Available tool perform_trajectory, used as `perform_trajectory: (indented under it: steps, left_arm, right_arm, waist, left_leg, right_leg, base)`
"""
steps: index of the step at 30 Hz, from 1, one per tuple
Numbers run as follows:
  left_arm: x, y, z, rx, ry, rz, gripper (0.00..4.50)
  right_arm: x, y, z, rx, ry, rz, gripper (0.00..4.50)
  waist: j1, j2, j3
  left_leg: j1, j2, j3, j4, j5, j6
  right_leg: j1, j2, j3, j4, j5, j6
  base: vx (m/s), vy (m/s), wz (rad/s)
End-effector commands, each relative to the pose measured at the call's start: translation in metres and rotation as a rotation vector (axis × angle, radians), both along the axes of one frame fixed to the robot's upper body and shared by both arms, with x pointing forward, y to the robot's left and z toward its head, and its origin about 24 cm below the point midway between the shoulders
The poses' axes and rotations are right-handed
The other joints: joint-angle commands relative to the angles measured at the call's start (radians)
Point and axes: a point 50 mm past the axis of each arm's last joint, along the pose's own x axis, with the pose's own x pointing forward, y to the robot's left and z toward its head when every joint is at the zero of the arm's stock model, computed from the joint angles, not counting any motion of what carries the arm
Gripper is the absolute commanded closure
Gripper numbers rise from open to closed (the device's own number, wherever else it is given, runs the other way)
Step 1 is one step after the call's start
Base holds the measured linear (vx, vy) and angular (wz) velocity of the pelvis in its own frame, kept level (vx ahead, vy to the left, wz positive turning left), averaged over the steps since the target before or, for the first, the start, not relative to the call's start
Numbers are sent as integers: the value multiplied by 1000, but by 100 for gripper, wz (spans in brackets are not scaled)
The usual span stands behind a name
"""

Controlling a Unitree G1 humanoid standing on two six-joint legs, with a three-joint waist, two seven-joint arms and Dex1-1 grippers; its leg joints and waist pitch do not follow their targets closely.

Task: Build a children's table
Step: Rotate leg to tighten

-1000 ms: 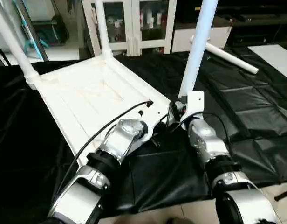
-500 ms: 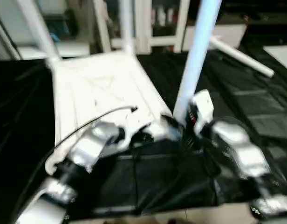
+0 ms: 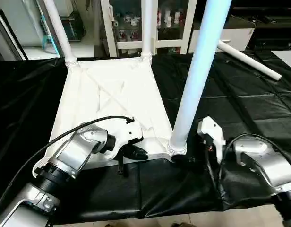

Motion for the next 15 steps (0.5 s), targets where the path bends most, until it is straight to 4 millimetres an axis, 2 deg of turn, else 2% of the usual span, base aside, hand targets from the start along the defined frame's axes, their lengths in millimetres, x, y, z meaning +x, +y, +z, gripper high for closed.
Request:
perform_trajectory:
  steps: [1, 6, 8, 11, 15]
  left_arm:
    - [-6, -9, 0, -11, 26, -67, 450]
    - [-6, -10, 0, -5, 26, -69, 450]
    - [-6, -9, 0, -3, 25, -68, 450]
    - [-5, -9, 0, -1, 25, -67, 450]
    - [-5, -9, -1, 2, 26, -66, 450]
  right_arm:
    - [5, 1, 1, -13, -18, -3, 36]
    - [9, 2, 1, 0, -13, -16, 50]
    - [8, 3, 1, -2, -12, -10, 78]
    - [9, 3, 1, 5, -9, -14, 96]
    - [10, 3, 0, 13, -4, -8, 130]
  waist:
    - [-1, -3, -59]
    - [-3, -2, -59]
    - [-1, -2, -61]
    - [-1, -1, -61]
    - [-2, -2, -61]
  left_leg:
    - [7, 26, -1, -81, -222, 49]
    - [7, 26, -3, -83, -243, 40]
    - [9, 27, -3, -81, -233, 40]
    - [8, 26, -2, -80, -214, 46]
    - [9, 26, -2, -81, -229, 44]
  right_leg:
    - [49, -21, 27, -53, -225, -234]
    - [51, -20, 25, -54, -240, -230]
    - [51, -20, 26, -53, -225, -230]
    - [53, -20, 26, -50, -200, -237]
    - [53, -21, 26, -52, -221, -237]
  base:
    - [0, 0, 0]
    - [0, 0, 0]
    - [0, 0, 0]
    - [0, 0, 0]
    - [0, 0, 0]
